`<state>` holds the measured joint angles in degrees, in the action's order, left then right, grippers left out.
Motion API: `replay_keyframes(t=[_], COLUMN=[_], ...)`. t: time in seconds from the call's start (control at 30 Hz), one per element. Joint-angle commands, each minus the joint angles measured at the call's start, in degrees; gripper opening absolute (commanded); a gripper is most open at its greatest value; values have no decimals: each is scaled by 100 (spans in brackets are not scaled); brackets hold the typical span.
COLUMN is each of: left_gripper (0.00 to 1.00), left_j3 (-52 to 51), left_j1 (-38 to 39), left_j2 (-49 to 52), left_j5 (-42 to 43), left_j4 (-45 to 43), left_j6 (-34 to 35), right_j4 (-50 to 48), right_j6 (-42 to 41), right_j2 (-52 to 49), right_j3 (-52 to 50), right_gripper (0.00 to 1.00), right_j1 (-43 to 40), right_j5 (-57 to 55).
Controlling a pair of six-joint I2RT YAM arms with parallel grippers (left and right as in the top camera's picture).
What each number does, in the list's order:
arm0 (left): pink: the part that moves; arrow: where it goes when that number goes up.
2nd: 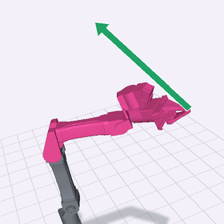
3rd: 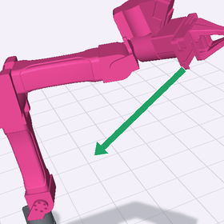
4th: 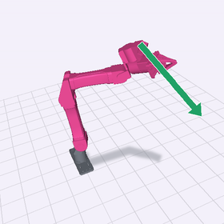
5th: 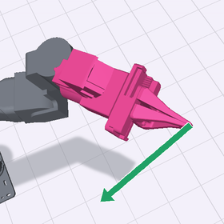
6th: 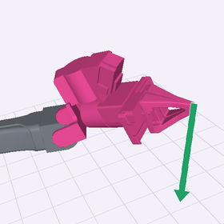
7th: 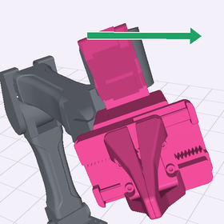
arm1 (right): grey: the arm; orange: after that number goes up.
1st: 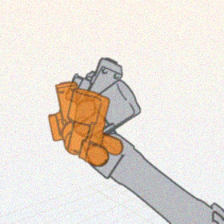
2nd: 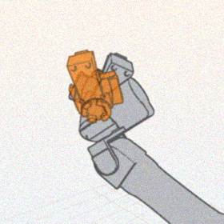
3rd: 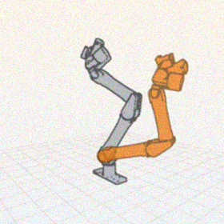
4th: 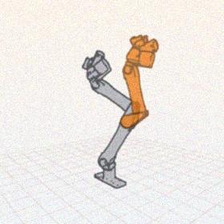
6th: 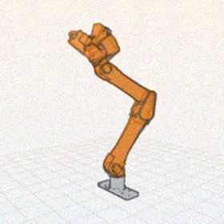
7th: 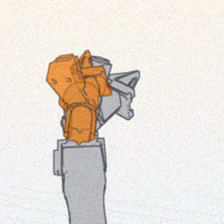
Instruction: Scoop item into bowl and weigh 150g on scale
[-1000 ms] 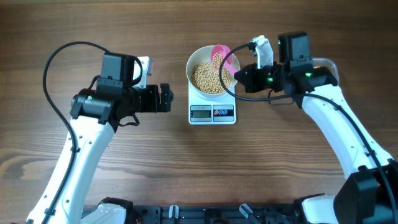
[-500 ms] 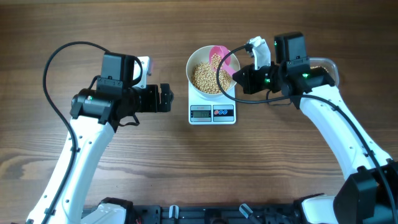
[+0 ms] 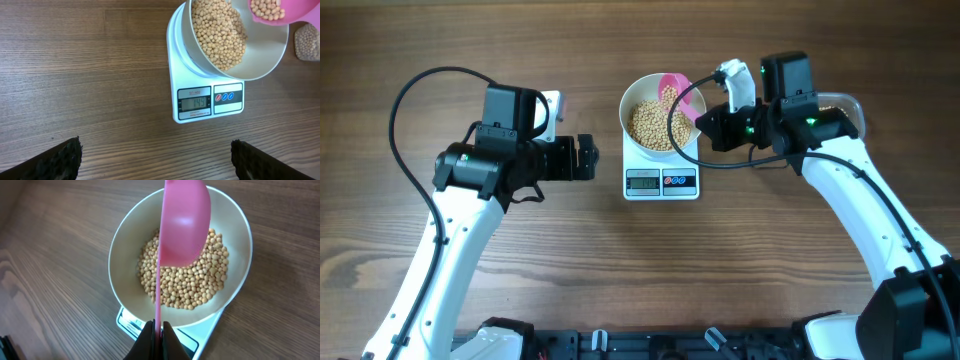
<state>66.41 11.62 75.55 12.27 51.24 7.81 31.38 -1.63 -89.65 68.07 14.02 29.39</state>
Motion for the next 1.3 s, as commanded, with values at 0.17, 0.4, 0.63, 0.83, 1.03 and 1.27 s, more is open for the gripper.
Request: replay_keyframes(t=[0.17, 0.4, 0.63, 0.83, 1.03, 1.27], left_gripper=[100, 100, 100, 100, 100, 100], left_j3=[111, 111, 109, 109, 109, 109], left_j1=[-33, -33, -33, -33, -33, -33], left_j2=[0, 0, 0, 0, 0, 0], left_j5=[-15, -15, -15, -15, -15, -15], left_j4=[-2, -2, -2, -2, -2, -2], left_j6=[31, 31, 28, 28, 28, 28], right_j4=[-70, 109, 90, 90, 146, 310], right_j6=[-9, 140, 31, 15, 328, 289], right_j2=[129, 131, 131, 131, 131, 131], right_j3=[146, 146, 146, 146, 146, 146], right_gripper=[4, 4, 4, 4, 4, 4], right_j1=[33, 66, 66, 66, 72, 245], right_j5=[107, 168, 50, -28, 98, -439])
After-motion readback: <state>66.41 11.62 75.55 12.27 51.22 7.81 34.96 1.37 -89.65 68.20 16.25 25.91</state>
